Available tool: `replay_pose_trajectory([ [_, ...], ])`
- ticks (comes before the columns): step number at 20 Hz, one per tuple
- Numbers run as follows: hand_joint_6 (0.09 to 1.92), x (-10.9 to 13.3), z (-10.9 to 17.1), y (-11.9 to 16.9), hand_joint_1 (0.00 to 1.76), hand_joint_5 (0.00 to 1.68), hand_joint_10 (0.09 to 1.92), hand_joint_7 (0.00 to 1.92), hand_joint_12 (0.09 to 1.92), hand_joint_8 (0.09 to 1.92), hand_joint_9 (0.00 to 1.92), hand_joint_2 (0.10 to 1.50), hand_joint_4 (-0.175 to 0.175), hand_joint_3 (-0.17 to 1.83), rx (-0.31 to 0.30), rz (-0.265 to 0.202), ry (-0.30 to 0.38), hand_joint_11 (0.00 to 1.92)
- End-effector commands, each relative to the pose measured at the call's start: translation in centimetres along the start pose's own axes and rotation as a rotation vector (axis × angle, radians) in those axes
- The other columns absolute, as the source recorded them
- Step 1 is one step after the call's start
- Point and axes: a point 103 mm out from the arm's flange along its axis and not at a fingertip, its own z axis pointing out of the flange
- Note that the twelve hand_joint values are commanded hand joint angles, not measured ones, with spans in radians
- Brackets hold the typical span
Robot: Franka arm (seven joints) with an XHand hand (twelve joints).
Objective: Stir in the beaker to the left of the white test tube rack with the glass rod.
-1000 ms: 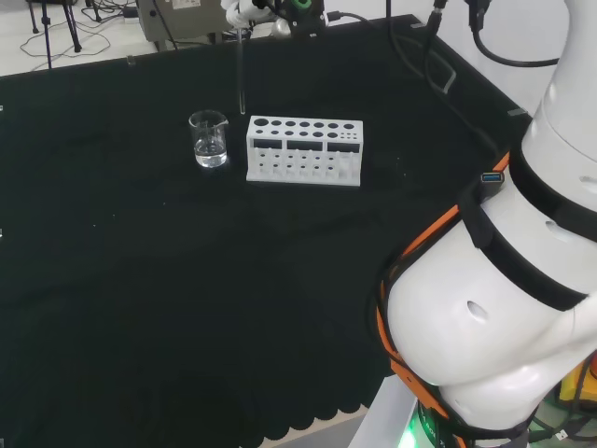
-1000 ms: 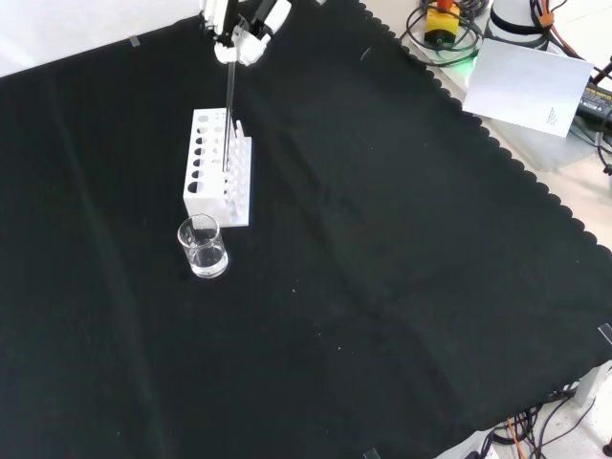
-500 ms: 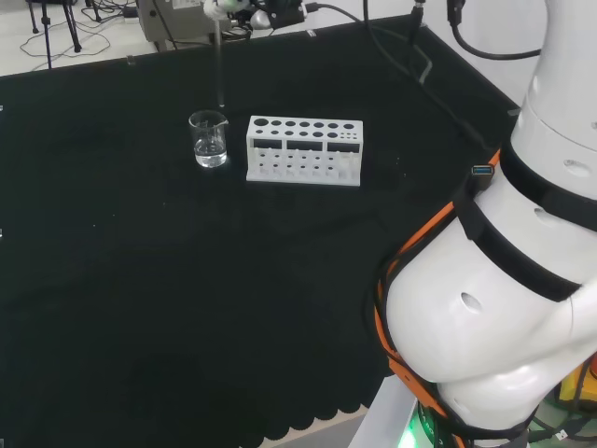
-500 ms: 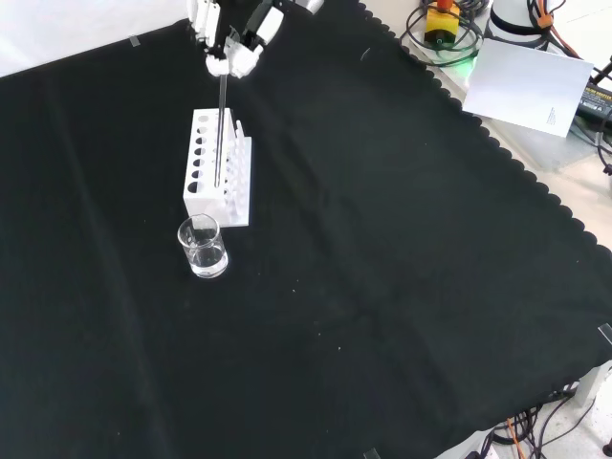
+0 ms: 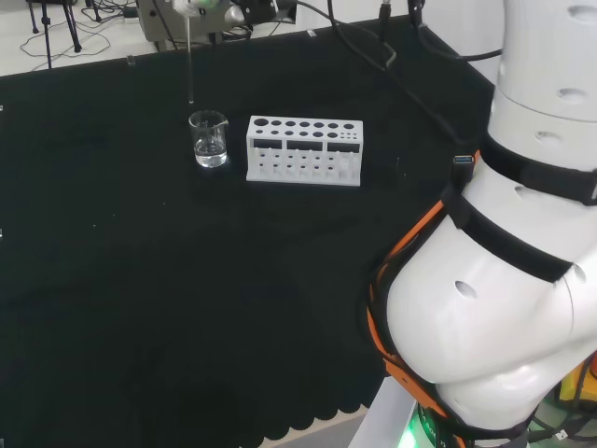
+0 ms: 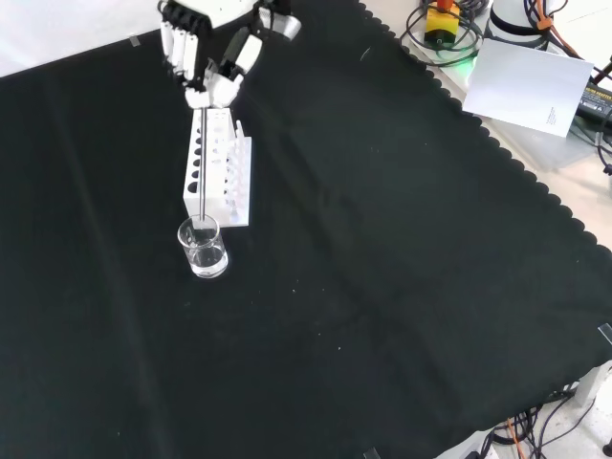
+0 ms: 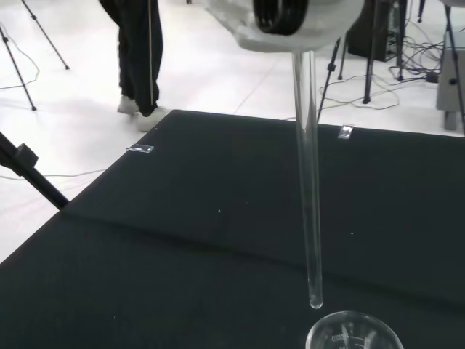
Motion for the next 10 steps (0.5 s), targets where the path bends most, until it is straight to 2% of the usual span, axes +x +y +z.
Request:
replay_pose_trajectory([
  [1, 0.20, -1.7, 2.0, 1.6, 1.31, 1.26, 0.58, 1.21, 0.92, 0.95, 1.73, 0.98, -0.175, 0.09, 0.016, -0.021, 0.030, 1.47],
  [5, 0.20, -2.8, 3.0, 1.5, 1.31, 1.26, 0.58, 1.21, 0.92, 0.95, 1.73, 0.98, -0.175, 0.09, 0.034, -0.013, 0.033, 1.47],
  [10, 0.20, -4.0, 2.9, 0.7, 1.31, 1.26, 0.58, 1.20, 0.92, 0.95, 1.73, 0.99, -0.175, 0.08, 0.038, 0.001, 0.027, 1.47],
])
